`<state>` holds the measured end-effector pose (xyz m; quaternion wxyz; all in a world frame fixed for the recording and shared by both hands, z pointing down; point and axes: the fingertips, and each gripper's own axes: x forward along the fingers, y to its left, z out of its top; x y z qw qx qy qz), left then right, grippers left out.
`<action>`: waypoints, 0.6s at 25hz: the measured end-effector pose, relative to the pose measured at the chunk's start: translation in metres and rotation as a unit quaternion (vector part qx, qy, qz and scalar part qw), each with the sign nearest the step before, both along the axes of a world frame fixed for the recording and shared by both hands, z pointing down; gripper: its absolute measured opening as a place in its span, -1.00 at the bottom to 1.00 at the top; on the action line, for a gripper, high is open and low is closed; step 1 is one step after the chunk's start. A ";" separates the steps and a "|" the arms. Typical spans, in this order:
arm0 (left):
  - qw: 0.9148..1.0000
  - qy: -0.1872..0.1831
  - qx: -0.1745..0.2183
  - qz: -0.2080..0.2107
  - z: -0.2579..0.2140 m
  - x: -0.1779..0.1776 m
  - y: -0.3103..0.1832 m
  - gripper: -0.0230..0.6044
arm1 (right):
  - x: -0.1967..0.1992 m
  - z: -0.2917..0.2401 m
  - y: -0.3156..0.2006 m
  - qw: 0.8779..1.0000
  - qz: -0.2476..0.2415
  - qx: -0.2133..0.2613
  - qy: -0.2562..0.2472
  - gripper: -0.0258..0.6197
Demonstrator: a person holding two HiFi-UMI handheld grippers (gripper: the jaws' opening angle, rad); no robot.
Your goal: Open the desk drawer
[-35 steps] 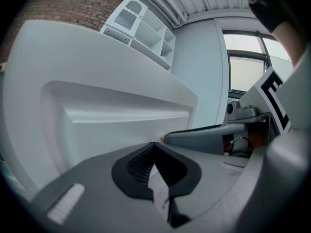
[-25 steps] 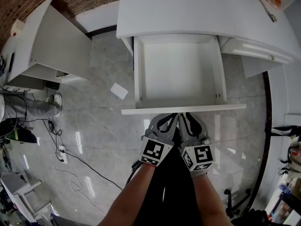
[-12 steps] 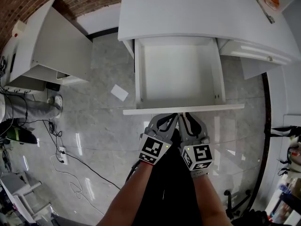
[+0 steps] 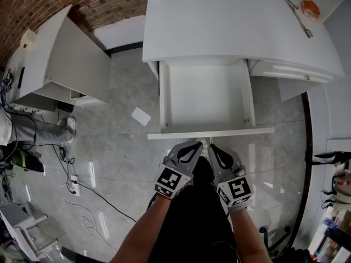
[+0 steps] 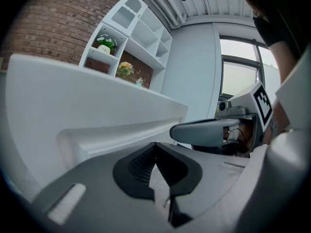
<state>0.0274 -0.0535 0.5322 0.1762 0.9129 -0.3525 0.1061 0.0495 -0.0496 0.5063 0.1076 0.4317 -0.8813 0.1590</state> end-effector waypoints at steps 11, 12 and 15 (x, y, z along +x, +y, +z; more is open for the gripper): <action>0.998 0.022 0.057 -0.033 -0.100 -0.032 -0.009 -0.92 | 0.034 -0.095 -0.014 0.998 0.019 0.063 0.009 -0.92; 0.997 0.025 0.061 -0.037 -0.109 -0.036 -0.011 -0.92 | 0.035 -0.103 -0.015 0.997 0.021 0.067 0.009 -0.92; 0.996 0.030 0.073 -0.051 -0.134 -0.046 -0.013 -0.92 | 0.040 -0.124 -0.013 0.997 0.023 0.077 0.011 -0.92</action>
